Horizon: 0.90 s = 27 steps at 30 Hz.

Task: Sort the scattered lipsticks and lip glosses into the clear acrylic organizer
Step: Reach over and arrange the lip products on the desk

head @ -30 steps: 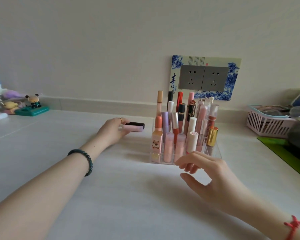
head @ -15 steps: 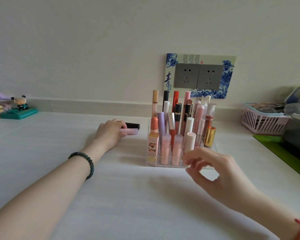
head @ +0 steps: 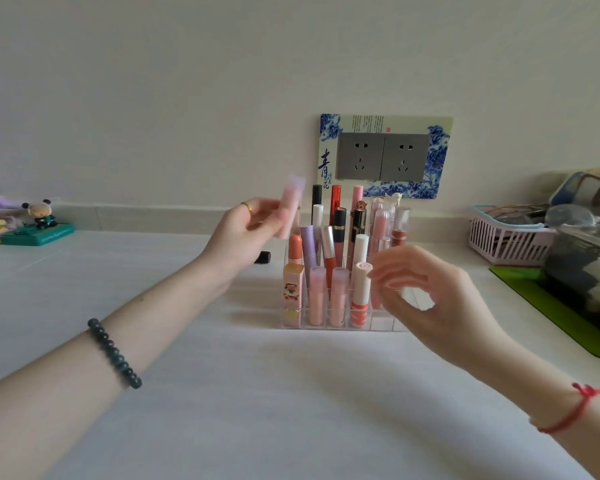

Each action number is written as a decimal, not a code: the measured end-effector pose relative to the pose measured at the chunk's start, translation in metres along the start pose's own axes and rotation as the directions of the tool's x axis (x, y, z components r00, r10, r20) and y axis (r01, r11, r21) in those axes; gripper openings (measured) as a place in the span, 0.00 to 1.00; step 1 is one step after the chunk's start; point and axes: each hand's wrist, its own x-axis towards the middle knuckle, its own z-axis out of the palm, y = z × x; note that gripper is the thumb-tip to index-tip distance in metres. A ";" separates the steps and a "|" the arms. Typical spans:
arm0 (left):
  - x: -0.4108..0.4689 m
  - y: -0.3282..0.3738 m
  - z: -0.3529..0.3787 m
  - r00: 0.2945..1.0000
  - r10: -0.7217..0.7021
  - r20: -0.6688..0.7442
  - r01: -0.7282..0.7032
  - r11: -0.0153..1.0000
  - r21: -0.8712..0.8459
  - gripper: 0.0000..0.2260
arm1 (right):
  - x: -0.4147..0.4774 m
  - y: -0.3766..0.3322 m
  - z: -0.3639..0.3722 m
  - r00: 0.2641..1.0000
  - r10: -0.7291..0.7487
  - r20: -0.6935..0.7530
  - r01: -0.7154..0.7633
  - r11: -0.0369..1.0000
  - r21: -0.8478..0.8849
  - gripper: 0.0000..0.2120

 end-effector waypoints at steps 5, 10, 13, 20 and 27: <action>-0.013 0.028 0.038 0.990 0.046 0.132 -0.031 0.993 -0.113 0.09 | 0.019 -0.013 -0.016 0.992 0.078 -0.095 -0.064 0.987 0.146 0.15; -0.021 0.031 0.063 0.979 0.083 0.186 -0.060 0.991 -0.122 0.11 | 0.031 -0.020 -0.020 0.986 0.106 -0.128 -0.070 0.963 0.258 0.14; -0.024 0.030 0.070 0.980 0.076 0.184 -0.059 0.994 -0.094 0.09 | 0.029 -0.014 -0.019 0.980 0.143 -0.136 -0.105 0.962 0.251 0.15; -0.031 0.030 0.084 0.988 0.060 0.145 -0.069 0.996 0.057 0.18 | 0.029 -0.003 -0.022 0.973 0.174 -0.153 -0.140 0.967 0.213 0.13; -0.029 0.035 0.095 0.992 0.104 0.076 -0.116 0.976 0.182 0.11 | 0.028 0.009 -0.020 0.962 0.192 -0.193 -0.173 0.979 0.112 0.13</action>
